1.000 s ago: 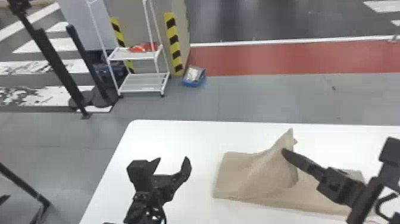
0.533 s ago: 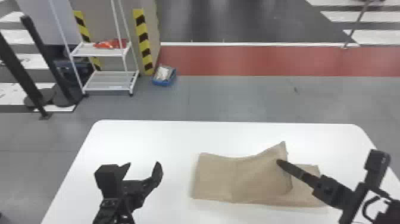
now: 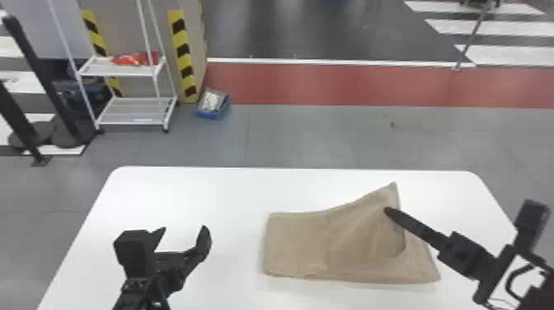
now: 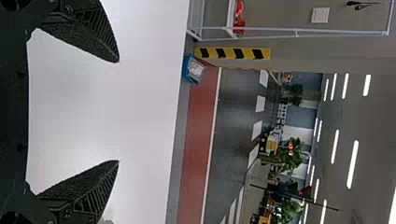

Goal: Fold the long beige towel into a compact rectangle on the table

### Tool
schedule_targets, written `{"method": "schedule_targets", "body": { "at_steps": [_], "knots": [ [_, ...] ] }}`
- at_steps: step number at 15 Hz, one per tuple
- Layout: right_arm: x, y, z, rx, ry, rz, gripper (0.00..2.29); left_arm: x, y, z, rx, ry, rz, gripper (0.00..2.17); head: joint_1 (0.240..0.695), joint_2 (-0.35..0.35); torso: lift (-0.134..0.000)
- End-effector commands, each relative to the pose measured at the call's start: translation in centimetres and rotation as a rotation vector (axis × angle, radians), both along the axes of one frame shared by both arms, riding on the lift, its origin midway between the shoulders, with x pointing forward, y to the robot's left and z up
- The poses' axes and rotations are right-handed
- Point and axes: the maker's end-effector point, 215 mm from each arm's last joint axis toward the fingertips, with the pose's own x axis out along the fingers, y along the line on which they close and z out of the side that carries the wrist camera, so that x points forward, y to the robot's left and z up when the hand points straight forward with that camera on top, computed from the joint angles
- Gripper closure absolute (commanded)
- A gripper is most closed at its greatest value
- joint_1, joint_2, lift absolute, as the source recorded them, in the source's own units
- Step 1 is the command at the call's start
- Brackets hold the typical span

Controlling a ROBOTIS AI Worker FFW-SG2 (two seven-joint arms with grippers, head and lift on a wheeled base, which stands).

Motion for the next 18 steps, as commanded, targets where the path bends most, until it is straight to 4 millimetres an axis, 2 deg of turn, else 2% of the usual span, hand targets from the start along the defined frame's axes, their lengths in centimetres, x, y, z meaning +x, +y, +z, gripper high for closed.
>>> {"method": "schedule_targets", "body": {
  "at_steps": [1, 4, 7, 12, 18],
  "knots": [
    [0.2, -0.9, -0.1, -0.005, -0.004, -0.011, 1.30, -0.1, 0.3, -0.2, 0.002, 0.003, 0.003, 0.12, 0.695, -0.041, 0.000],
    [0.0, -2.5, -0.2, 0.003, -0.008, -0.036, 1.30, -0.1, 0.1, -0.2, 0.001, 0.004, 0.002, 0.12, 0.695, -0.050, 0.000],
    [-0.6, -4.0, -1.1, 0.014, 0.009, -0.060, 1.30, -0.2, -0.3, -0.3, 0.004, 0.007, -0.005, 0.12, 0.695, -0.071, 0.000],
    [-0.8, -5.0, -4.1, 0.013, 0.055, -0.085, 1.30, -0.5, -1.1, -0.6, 0.022, 0.011, -0.015, 0.12, 0.695, -0.105, 0.000],
    [-0.4, -8.6, -9.0, -0.064, 0.109, -0.159, 1.30, -1.0, -1.0, -1.1, 0.023, 0.021, -0.012, 0.12, 0.695, -0.137, 0.000]
  ]
}}
